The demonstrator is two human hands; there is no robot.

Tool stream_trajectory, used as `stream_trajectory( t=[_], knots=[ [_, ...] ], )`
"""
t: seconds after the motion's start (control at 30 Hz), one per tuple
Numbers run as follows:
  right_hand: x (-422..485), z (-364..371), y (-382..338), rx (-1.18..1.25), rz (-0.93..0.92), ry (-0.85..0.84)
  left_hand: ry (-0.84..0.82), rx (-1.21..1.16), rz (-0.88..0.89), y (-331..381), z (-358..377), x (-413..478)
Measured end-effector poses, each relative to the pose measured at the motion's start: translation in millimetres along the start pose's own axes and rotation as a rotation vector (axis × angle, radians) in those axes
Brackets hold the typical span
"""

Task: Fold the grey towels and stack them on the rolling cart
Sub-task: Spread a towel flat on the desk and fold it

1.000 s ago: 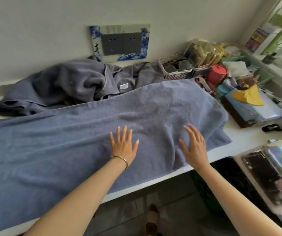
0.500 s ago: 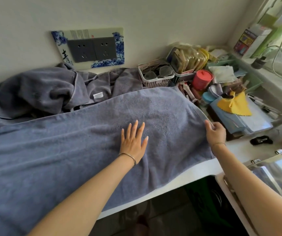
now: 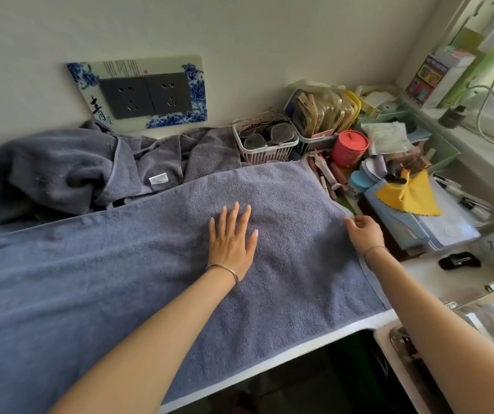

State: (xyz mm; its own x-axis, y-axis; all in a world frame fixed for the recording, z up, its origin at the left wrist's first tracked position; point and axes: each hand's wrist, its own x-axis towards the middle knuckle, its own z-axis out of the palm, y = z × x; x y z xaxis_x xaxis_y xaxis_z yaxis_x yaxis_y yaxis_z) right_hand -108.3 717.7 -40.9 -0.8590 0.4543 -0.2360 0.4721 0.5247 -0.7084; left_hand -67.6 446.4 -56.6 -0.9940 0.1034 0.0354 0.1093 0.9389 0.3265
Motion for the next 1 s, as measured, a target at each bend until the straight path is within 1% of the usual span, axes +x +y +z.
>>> stream_trajectory(
  t=[0.17, 0.27, 0.37, 0.47, 0.57, 0.63, 0.73, 0.93, 1.0],
  knots=[
    [13, -2, -22, 0.02, -0.129, -0.089, -0.272, 0.011, -0.045, -3, 2, 17],
    [14, -16, -32, -0.058, -0.255, -0.075, -0.311, -0.001, -0.04, -4, -1, 19],
    [7, -34, -41, -0.217, -0.404, -0.031, -0.269, -0.046, -0.015, -8, -6, 15],
    [-14, -46, -63, -0.377, -0.536, -0.085, -0.149, -0.151, 0.008, -15, -12, 0],
    [-37, -48, -92, -0.435, -0.62, -0.131, -0.06, -0.281, -0.001, -25, -18, -21],
    [-54, -39, -111, -0.403, -0.676, -0.151, -0.025, -0.392, -0.016, -34, -22, -36],
    [-90, -11, -143, -0.31, -0.741, -0.227, 0.028, -0.525, -0.054, -50, -32, -63],
    [-205, 85, -215, -0.059, -0.832, -0.47, -0.006, -0.802, -0.286, -116, -72, -123],
    [-244, 123, -235, 0.055, -0.814, -0.559, 0.02, -0.891, -0.419, -148, -86, -144]
  ],
)
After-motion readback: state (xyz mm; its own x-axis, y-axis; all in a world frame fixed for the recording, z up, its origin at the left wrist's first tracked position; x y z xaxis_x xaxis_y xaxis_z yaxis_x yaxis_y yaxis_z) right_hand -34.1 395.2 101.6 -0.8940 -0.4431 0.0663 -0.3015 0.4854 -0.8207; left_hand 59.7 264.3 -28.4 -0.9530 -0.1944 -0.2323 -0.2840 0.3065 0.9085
